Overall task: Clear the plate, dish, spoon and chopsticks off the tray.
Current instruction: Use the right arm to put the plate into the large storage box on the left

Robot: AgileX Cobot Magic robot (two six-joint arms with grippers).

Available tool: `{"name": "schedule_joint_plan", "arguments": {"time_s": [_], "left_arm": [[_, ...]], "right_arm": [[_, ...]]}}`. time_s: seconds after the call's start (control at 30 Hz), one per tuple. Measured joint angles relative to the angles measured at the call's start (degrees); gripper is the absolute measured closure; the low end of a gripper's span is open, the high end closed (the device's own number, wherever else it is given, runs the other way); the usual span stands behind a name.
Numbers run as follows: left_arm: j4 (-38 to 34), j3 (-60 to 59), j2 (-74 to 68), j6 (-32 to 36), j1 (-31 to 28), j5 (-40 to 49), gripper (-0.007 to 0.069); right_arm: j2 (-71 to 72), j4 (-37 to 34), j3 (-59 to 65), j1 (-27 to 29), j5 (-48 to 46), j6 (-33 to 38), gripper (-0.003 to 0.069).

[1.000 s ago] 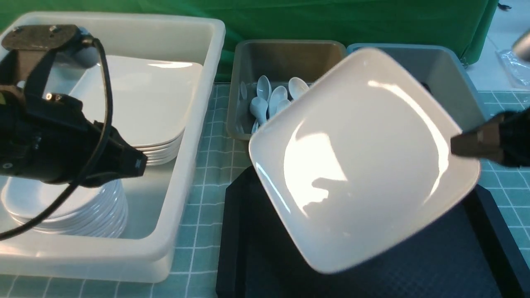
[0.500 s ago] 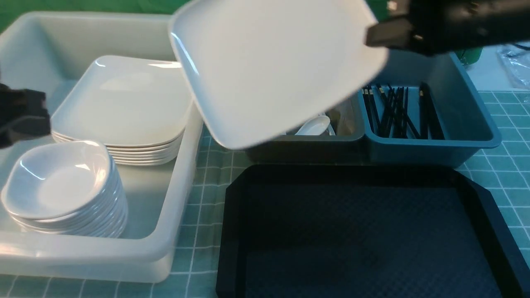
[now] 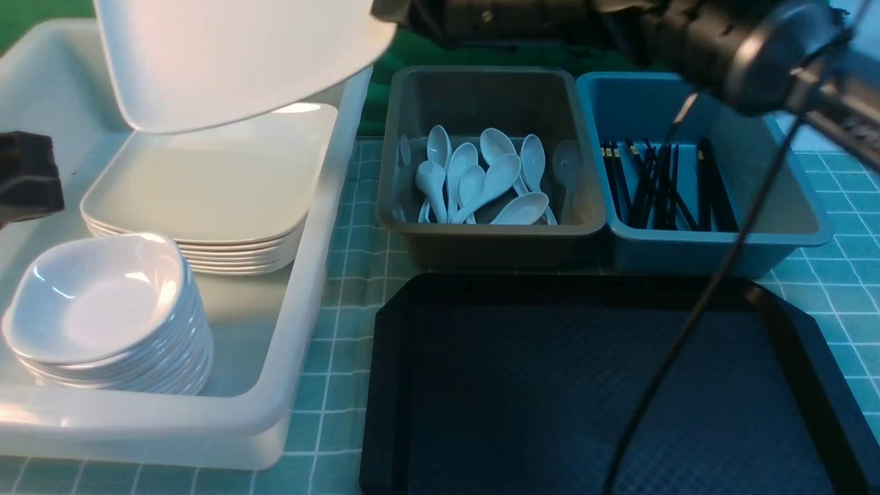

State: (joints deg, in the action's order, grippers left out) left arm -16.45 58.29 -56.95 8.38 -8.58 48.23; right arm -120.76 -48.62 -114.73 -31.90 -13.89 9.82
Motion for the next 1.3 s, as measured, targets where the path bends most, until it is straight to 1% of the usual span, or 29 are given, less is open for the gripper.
{"name": "schedule_joint_plan", "arguments": {"time_s": [0.13,0.27,0.53,0.63,0.73,0.77,0.8,0.87,0.97,1.07,1.1,1.13,1.2,1.3], "left_arm": [[0.5,0.0,0.0,0.0,-0.7,-0.1,0.0616],[0.8,0.0,0.0,0.0,-0.7,-0.3,0.0616],[1.7,0.0,0.0,0.0,-0.7,-0.4,0.0616],[1.9,0.0,0.0,0.0,-0.7,-0.4,0.0616],[2.1,0.0,0.0,0.0,-0.7,-0.4,0.0616],[2.2,0.0,0.0,0.0,-0.7,-0.4,0.0616],[2.2,0.0,0.0,0.0,-0.7,-0.4,0.0616],[2.3,0.0,0.0,0.0,-0.7,-0.4,0.0616],[2.3,0.0,0.0,0.0,-0.7,-0.4,0.0616],[2.3,0.0,0.0,0.0,-0.7,-0.4,0.0616],[2.3,0.0,0.0,0.0,-0.7,-0.4,0.0616],[2.3,0.0,0.0,0.0,-0.7,-0.4,0.0616],[2.3,0.0,0.0,0.0,-0.7,-0.4,0.0616],[2.3,0.0,0.0,0.0,-0.7,-0.3,0.0616]], "right_arm": [[-5.0,0.0,-1.3,-2.1,3.4,-1.7,0.0607],[-7.7,0.0,-1.4,-3.3,3.8,-1.7,0.0606],[-10.4,-0.1,-1.4,-4.0,4.6,-1.8,0.0604],[-10.4,-0.2,-1.5,-4.1,6.0,-1.8,0.0588],[-10.4,-0.8,-1.6,-4.1,7.4,-2.1,0.0529],[-10.4,-1.0,-1.6,-4.1,8.2,-2.1,0.0491],[-10.4,-1.2,-1.6,-4.1,8.7,-2.3,0.0439],[-10.4,-1.5,-1.7,-4.1,9.1,-2.7,0.0365],[-10.3,-1.6,-1.8,-4.3,9.0,-2.7,0.0302],[-10.2,-1.6,-1.8,-4.3,8.0,-2.6,0.0304],[-10.1,-1.6,-1.8,-4.3,7.5,-2.3,0.0312],[-9.7,-1.6,-1.8,-4.3,6.6,-0.9,0.0337],[-9.4,-1.6,-1.8,-4.3,6.0,0.3,0.0349],[-7.9,2.0,-1.8,-4.0,2.4,2.9,0.0389]]}}
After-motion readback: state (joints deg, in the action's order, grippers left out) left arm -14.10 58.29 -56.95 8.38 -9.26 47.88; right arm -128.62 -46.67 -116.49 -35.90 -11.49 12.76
